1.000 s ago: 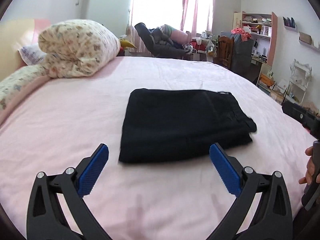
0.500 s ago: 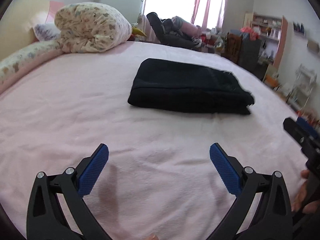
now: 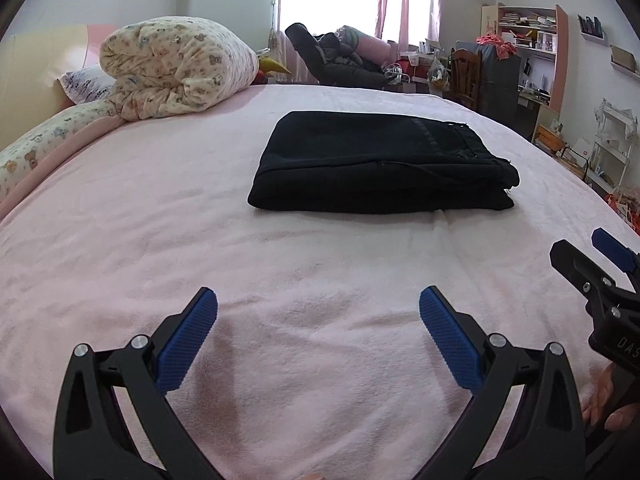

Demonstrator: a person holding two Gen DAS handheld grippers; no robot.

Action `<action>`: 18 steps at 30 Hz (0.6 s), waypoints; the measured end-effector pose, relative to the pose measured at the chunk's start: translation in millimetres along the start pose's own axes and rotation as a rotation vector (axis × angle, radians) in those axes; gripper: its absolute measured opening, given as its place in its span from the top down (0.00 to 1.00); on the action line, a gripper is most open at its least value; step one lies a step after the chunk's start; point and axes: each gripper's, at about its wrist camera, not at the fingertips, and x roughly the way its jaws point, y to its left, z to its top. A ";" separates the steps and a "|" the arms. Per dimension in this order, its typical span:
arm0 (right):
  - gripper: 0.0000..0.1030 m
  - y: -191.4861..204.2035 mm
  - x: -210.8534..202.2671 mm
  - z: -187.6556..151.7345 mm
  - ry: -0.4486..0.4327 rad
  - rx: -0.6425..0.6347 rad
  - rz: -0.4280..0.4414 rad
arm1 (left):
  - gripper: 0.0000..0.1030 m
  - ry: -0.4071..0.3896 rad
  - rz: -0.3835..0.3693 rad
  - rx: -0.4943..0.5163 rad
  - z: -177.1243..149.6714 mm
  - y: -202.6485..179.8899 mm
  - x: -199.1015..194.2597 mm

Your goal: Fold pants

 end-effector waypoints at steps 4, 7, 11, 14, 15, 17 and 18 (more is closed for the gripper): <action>0.01 3.3 1.7 -1.6 0.007 0.000 -0.002 | 0.02 0.012 0.012 -0.003 -0.2 -0.2 2.0; 0.01 2.1 2.3 -1.3 0.011 0.007 -0.002 | 0.02 0.006 0.012 0.005 -0.5 -1.2 1.7; 0.01 -0.7 1.6 -0.7 0.008 0.021 -0.011 | 0.02 -0.004 0.025 0.033 -1.8 -6.4 0.2; 0.01 -3.6 2.3 -0.7 0.012 0.032 -0.013 | 0.02 -0.004 0.061 0.047 -4.4 -9.5 -0.4; 0.01 -3.8 2.7 -0.7 0.014 0.034 -0.013 | 0.02 -0.002 0.067 0.054 -4.6 -10.8 -0.3; 0.01 -4.6 3.3 -0.9 0.017 0.033 -0.012 | 0.02 -0.004 0.071 0.064 -4.7 -12.5 -0.8; 0.01 -4.6 3.4 -1.0 0.017 0.032 -0.012 | 0.02 -0.006 0.073 0.067 -4.7 -12.9 -1.0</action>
